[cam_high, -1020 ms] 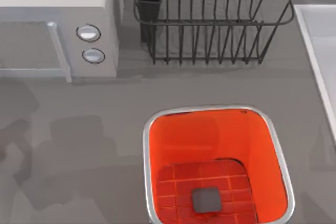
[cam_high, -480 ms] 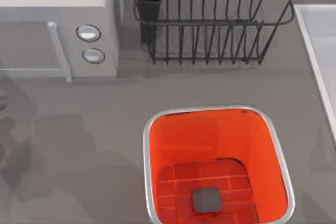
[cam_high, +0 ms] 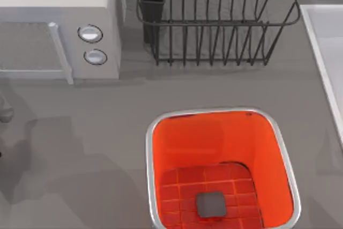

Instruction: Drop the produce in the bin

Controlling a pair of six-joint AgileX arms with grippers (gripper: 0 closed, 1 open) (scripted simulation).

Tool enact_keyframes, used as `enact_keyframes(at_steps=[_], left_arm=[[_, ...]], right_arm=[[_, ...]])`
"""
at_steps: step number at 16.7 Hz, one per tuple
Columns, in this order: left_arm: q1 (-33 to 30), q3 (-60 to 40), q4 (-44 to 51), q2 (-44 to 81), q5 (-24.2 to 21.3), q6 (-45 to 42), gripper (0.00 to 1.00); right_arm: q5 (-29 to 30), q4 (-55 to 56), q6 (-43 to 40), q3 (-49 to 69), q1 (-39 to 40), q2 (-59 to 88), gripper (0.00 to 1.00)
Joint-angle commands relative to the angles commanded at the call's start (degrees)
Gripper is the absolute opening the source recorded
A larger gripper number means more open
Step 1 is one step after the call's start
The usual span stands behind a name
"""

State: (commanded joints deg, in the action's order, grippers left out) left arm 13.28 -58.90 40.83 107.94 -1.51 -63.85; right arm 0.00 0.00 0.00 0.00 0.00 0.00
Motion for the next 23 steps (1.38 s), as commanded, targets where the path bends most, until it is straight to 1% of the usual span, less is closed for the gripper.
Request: enact_keyframes(at_steps=[13,14,23], left_arm=[[0.0,0.0,0.0,0.0,0.0,0.0,0.02],[0.0,0.0,0.0,0.0,0.0,0.0,0.00],[0.0,-0.5,1.1,-1.2,-0.2,0.3,0.00]], right_arm=[[0.0,0.0,0.0,0.0,0.0,0.0,1.00],[0.0,0.0,0.0,0.0,0.0,0.0,1.00],[0.0,0.0,0.0,0.0,0.0,0.0,1.00]])
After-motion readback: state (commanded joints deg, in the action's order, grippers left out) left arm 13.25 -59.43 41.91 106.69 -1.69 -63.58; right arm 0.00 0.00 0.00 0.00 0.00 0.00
